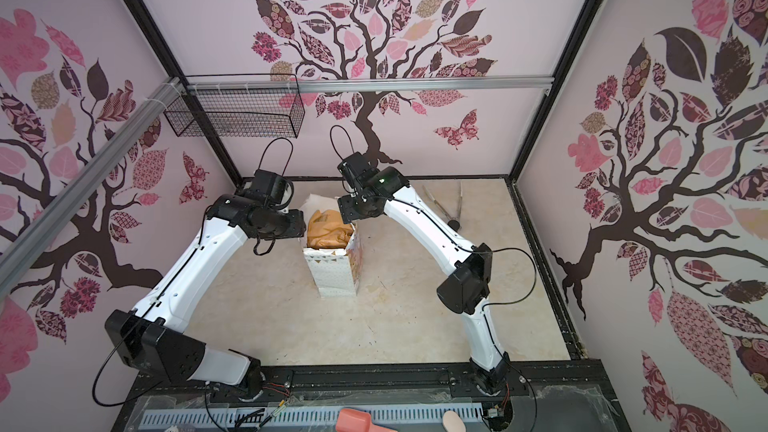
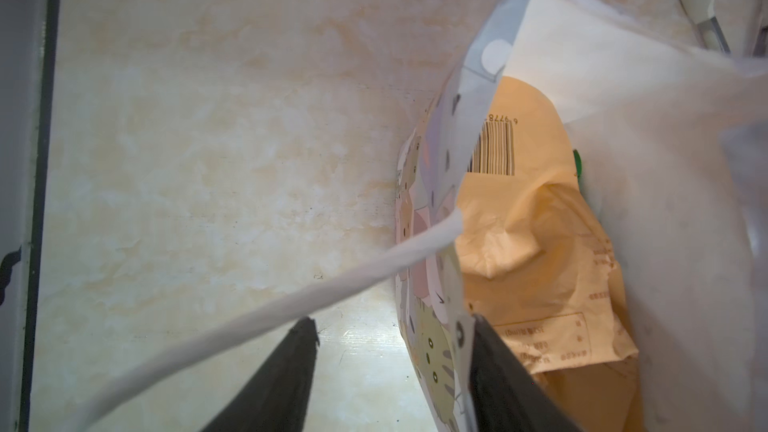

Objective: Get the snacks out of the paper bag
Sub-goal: 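Raise both arms and move both grippers over the paper bag opening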

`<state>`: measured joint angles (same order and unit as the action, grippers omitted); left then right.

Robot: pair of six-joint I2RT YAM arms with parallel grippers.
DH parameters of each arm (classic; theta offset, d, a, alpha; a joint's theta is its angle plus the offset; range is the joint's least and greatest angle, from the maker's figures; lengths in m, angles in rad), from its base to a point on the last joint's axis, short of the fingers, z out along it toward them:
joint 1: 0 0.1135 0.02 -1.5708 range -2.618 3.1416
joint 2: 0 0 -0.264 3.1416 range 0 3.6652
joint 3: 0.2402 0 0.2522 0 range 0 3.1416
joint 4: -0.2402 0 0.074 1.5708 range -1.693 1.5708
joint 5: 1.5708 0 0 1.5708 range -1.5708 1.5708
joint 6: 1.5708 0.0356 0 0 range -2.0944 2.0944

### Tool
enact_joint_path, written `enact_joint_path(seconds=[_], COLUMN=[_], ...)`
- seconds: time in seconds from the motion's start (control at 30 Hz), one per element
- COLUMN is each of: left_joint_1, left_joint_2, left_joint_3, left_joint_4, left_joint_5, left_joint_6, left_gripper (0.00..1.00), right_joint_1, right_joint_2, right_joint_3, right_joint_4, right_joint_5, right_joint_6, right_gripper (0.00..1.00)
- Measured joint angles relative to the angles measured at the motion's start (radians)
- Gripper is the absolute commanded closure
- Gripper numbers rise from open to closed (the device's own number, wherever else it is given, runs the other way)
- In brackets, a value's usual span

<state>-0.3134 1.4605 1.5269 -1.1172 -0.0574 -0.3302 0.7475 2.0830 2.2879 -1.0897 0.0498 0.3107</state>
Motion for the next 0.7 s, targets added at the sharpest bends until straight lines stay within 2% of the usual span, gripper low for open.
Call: enact_joint_path(seconds=[0.13, 0.3, 0.47, 0.7], left_joint_1=[0.001, 0.0, -0.01, -0.104], left_joint_2=[0.0, -0.007, -0.016, -0.012], left_joint_3=[-0.026, -0.047, -0.048, -0.048], left_joint_4=[0.04, 0.082, 0.099, 0.138], left_joint_5=[0.088, 0.185, 0.241, 0.263], left_joint_6=[-0.019, -0.05, -0.093, -0.154], left_gripper=[0.79, 0.9, 0.95, 0.96], right_joint_1=[0.0, -0.003, -0.012, -0.1], right_joint_2=[-0.007, -0.085, -0.175, -0.296], right_joint_3=[-0.135, -0.277, -0.36, -0.497], right_joint_4=[0.073, 0.175, 0.218, 0.24], right_joint_5=[-0.03, -0.051, -0.045, -0.099], right_joint_6=[0.021, 0.058, 0.083, 0.102], right_gripper=[0.65, 0.89, 0.95, 0.93])
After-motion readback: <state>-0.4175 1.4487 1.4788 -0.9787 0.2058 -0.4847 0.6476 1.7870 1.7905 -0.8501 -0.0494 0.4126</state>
